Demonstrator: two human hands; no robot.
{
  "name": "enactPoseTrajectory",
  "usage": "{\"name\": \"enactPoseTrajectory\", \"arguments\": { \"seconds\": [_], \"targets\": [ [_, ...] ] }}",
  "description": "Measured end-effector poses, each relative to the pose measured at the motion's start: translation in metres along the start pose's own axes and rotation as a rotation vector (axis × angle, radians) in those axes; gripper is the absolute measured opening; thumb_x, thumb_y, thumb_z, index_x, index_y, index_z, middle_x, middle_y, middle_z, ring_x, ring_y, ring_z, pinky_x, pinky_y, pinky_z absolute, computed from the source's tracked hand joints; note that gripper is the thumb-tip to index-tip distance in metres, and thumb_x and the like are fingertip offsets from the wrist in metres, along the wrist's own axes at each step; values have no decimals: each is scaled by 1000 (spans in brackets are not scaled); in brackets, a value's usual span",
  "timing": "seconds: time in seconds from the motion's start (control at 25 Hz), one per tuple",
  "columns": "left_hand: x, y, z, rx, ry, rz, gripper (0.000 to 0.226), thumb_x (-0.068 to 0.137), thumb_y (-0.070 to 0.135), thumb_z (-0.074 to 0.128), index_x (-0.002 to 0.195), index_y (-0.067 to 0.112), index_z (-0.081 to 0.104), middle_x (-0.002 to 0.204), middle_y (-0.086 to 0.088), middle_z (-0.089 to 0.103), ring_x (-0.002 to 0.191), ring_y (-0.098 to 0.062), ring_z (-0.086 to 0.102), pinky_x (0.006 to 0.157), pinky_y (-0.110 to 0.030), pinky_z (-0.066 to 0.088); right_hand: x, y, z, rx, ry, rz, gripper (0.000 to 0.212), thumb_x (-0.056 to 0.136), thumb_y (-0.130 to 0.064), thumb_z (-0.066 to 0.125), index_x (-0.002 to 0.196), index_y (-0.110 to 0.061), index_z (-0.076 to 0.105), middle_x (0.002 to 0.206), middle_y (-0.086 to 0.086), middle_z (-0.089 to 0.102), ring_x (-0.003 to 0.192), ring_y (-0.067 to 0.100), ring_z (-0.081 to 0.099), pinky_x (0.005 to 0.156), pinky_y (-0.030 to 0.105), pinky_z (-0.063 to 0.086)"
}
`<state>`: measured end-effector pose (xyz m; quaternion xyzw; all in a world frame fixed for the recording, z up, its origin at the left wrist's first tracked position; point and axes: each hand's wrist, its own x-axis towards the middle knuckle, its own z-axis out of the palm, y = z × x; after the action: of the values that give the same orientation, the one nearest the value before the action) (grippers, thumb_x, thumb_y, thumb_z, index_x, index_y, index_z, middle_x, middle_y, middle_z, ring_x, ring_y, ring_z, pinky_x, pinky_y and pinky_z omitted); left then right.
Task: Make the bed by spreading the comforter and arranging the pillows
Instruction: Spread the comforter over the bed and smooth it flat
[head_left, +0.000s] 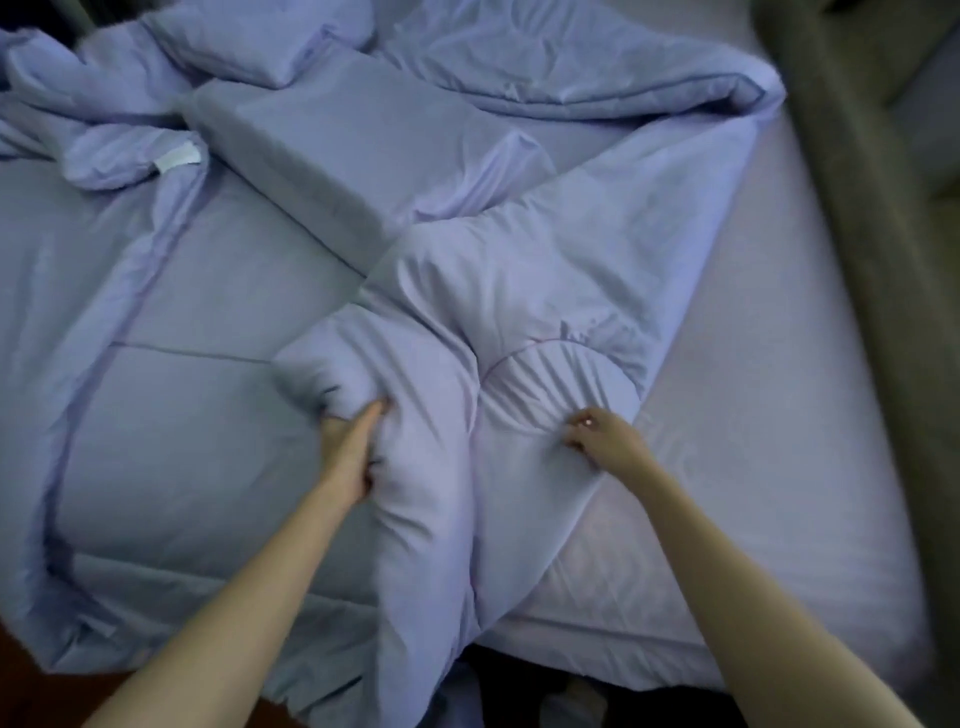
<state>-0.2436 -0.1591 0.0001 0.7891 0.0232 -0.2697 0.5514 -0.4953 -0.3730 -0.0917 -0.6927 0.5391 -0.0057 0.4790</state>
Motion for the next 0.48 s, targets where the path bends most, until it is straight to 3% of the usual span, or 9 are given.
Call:
{"name": "enactPoseTrajectory", "arguments": {
  "seconds": [0.08,0.2,0.24,0.28,0.32,0.36,0.4,0.44,0.48],
  "targets": [
    [-50,-1,54,129,-320,80,57,73,39,87,121,14,69,115,-8,74,109,-28,69,92,-42,54,-10,-8,-50,408,-93,33,25,99,-37,58,120,-29,68,116,7,78,90,19,71,87,38,53],
    [-133,-21,134,311,-897,215,65,72,33,89,131,26,63,122,9,73,108,-10,68,98,-36,54,-37,-10,-144,767,-214,52,55,98,-70,53,141,-37,58,133,-1,72,120,26,68,102,51,52],
    [-162,-42,158,385,-1019,283,65,77,37,86,136,30,60,132,8,69,118,-4,64,104,-40,52,-49,-3,-173,832,-253,25,66,95,-77,54,145,-35,58,138,0,70,126,26,66,107,52,51],
    [-189,-60,177,466,-1013,343,62,85,45,76,142,33,54,142,1,62,130,-1,55,110,-46,48,-65,9,-201,869,-257,-3,75,92,-81,56,148,-31,58,142,2,68,130,26,65,111,49,49],
    [-207,-80,194,514,-840,423,56,95,54,59,146,33,48,148,-6,56,137,-1,47,113,-51,43,-81,22,-223,864,-247,-7,82,88,-83,58,149,-28,57,143,4,67,131,25,64,112,46,48],
    [-229,-95,202,610,-771,474,57,98,65,44,144,31,46,144,-6,57,131,-3,50,111,-47,45,-99,36,-242,794,-223,30,86,85,-83,62,149,-26,58,141,6,68,129,27,65,111,45,48],
    [-258,-110,206,696,-992,578,62,90,77,40,136,35,48,130,7,62,115,3,56,99,-35,52,-117,51,-258,683,-181,70,85,84,-80,69,146,-23,60,136,8,70,125,29,67,107,45,51],
    [-284,-127,207,838,-1332,640,64,80,85,47,127,42,50,113,19,63,96,7,58,82,-23,53,-133,68,-273,542,-103,92,76,84,-69,78,140,-19,64,129,9,73,120,30,69,102,44,53],
    [-310,-132,211,908,-1571,706,62,73,83,59,122,45,52,103,23,62,86,6,58,70,-17,50,-149,88,-290,394,19,97,63,83,-52,85,132,-16,68,122,10,75,115,31,70,95,43,55]
  ]
}}
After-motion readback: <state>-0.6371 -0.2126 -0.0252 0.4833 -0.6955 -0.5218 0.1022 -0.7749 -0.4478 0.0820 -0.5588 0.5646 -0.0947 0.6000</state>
